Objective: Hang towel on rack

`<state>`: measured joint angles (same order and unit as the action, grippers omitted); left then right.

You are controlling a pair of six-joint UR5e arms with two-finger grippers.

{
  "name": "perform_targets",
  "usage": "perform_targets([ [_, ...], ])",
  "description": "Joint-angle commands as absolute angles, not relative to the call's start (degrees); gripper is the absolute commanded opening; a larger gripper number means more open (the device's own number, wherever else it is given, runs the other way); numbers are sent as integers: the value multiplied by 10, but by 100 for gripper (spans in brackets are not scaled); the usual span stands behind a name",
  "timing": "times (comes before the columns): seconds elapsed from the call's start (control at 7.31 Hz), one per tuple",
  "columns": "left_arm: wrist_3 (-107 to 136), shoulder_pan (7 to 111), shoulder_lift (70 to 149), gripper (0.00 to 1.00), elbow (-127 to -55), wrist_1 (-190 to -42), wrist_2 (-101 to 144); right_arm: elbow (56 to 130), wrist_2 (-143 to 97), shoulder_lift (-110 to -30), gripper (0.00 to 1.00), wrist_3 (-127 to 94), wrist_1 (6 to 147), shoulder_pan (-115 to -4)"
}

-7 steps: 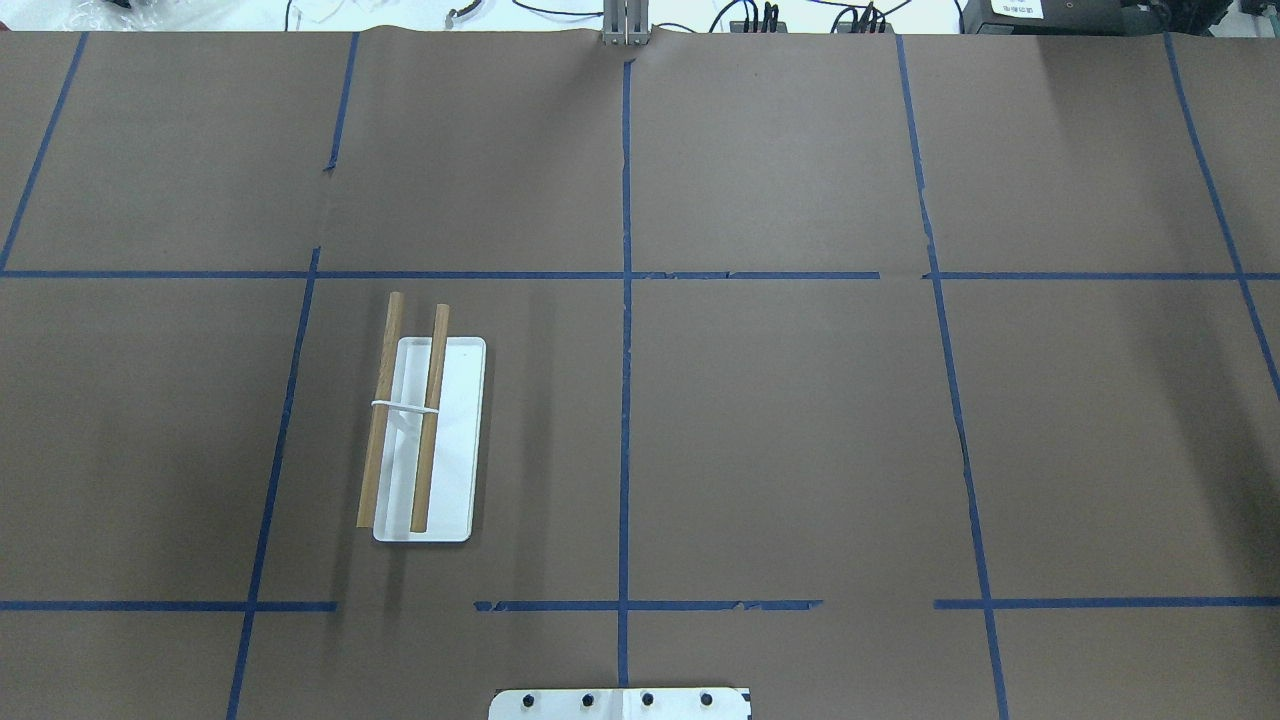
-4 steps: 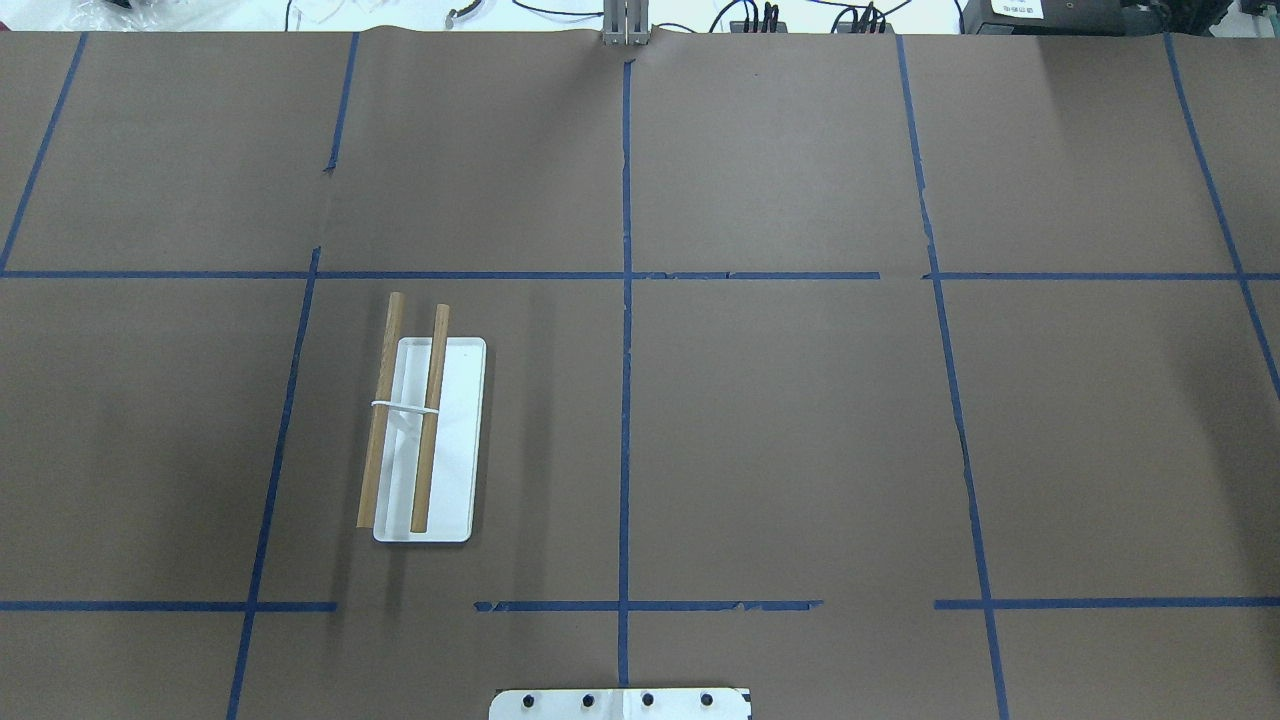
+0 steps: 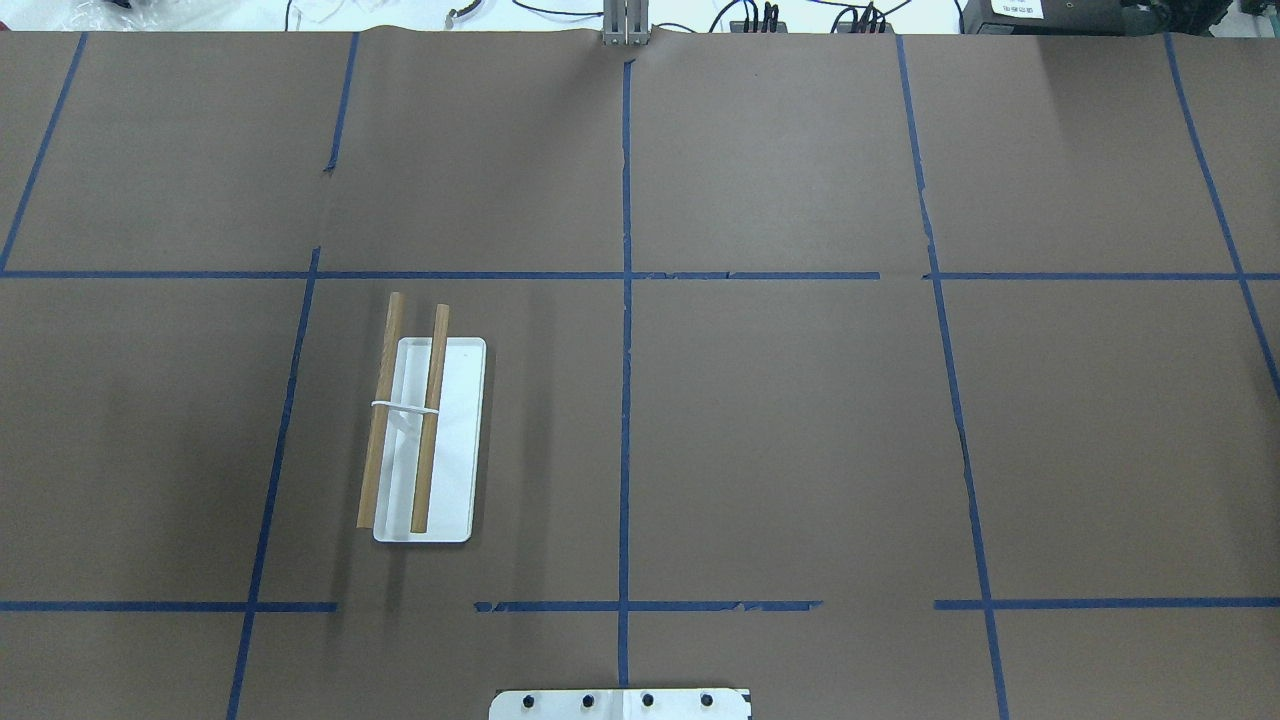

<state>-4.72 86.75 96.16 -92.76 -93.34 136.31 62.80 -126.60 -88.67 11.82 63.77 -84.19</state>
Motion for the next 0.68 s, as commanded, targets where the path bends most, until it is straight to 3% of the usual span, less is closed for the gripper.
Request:
perform_targets([
  [0.0,-46,867,962,100,-927,-935,1363,623,-1271,-881,0,121,633,-842],
  [0.41,-47,867,955,100,-933,-937,1364,663,-1364,-885,0,117,636,-866],
  [0.55,-46,867,955,100,-934,-940,1366,758,-1406,-918,0,92,641,-874],
])
